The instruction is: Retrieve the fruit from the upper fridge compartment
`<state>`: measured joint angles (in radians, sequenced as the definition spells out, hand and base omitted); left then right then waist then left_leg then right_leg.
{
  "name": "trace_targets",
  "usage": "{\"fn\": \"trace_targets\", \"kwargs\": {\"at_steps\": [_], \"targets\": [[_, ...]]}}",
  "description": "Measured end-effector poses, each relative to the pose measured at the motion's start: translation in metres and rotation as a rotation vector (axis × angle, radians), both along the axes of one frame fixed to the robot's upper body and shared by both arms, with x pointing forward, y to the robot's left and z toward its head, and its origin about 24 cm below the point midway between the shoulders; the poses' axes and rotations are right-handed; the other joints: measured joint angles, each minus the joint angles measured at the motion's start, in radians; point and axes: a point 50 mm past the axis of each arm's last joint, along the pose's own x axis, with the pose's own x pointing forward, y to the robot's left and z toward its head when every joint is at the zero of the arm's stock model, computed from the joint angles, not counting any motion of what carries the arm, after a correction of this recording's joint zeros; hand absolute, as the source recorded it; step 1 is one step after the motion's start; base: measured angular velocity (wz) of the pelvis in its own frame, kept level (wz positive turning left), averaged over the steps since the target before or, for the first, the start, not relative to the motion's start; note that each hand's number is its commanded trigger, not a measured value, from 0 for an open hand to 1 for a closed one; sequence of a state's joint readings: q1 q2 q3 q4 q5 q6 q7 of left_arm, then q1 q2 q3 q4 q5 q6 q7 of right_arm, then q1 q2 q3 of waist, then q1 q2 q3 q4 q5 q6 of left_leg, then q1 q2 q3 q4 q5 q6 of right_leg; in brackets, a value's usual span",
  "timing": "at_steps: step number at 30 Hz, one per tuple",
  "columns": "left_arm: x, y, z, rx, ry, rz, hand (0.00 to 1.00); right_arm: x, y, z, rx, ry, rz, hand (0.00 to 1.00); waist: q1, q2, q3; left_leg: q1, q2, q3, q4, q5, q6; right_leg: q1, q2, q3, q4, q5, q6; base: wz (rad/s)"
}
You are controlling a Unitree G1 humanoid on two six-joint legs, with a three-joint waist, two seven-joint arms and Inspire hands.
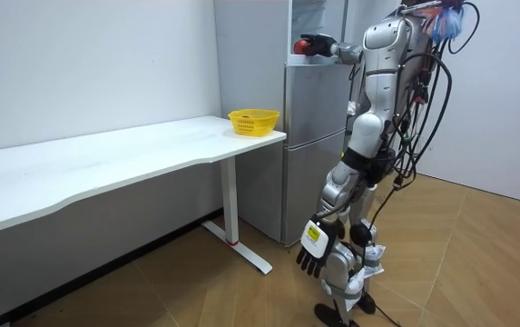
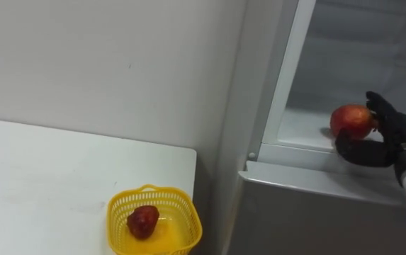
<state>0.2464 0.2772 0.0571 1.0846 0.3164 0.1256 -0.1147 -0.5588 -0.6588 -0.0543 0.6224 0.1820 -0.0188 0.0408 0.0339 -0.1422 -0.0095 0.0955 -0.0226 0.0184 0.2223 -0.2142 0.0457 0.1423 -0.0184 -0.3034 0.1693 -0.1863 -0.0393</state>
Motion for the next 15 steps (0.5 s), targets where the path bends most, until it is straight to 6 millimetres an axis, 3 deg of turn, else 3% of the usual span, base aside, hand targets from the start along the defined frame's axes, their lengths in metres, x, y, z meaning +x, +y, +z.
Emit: {"fn": "trace_targets", "kwargs": {"at_steps": [15], "targets": [[-0.0017,0.0039,0.0012,0.026,0.019,0.015,0.0,0.0027,-0.0039,-0.0028,0.065,0.049,0.008,0.0,-0.001,-0.011,-0.0041,0.003,0.0,0.0,0.0,0.0,0.0,0.002,0.0,-0.001,0.001,0.0,-0.001,0.0]]}}
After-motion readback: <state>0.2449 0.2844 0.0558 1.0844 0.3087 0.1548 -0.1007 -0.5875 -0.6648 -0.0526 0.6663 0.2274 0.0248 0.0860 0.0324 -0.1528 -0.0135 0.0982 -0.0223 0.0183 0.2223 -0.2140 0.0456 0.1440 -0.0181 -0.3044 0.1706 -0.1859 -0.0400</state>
